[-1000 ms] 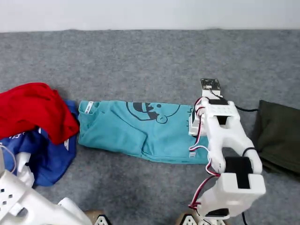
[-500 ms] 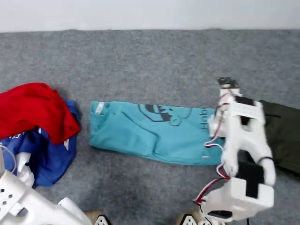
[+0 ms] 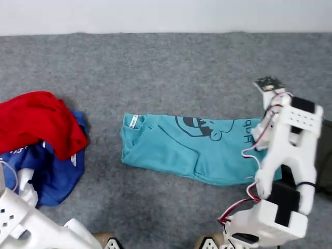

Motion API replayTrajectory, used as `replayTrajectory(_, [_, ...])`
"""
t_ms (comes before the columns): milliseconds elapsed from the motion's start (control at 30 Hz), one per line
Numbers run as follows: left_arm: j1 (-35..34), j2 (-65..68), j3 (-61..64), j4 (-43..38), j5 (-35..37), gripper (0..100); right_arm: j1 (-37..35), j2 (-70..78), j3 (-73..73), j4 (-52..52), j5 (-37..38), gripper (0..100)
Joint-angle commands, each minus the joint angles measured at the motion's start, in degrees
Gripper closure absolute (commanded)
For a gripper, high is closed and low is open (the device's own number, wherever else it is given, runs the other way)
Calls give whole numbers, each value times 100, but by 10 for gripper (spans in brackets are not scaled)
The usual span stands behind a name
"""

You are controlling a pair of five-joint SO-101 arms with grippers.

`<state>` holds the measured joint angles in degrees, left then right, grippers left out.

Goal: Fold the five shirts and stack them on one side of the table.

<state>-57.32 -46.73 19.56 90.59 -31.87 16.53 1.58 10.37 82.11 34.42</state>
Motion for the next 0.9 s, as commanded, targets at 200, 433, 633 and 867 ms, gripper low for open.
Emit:
replayTrajectory(200, [9,-123,-22,-70,44,985,-2026,-760,-958,1068,-782,989])
replayTrajectory(433, [9,-123,-22,-70,53,985,-3635,-813,-941,611,-1609,989])
replayTrajectory(633, [9,-123,-22,-70,53,985,-4567,-400,-976,-101,-1837,989])
replayTrajectory(867, [9,-132,-22,-70,53,985,-4884,681,-1591,-567,-1916,989])
